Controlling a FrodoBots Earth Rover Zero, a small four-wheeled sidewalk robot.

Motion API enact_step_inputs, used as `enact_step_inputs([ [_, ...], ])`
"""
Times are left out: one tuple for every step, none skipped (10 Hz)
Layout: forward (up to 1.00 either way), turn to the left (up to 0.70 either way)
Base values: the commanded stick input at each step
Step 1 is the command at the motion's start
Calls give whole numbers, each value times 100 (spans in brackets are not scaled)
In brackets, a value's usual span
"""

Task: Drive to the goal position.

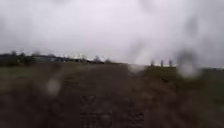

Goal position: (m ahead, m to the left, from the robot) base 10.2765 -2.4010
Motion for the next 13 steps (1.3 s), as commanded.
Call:
enact_step_inputs([
  [100, 0],
  [100, 0],
  [100, 0],
  [100, 0],
  [100, 0],
  [100, 0],
  [100, 0],
  [100, 0],
  [100, 0],
  [100, 0],
  [100, 0],
  [100, 0],
  [100, 0],
])
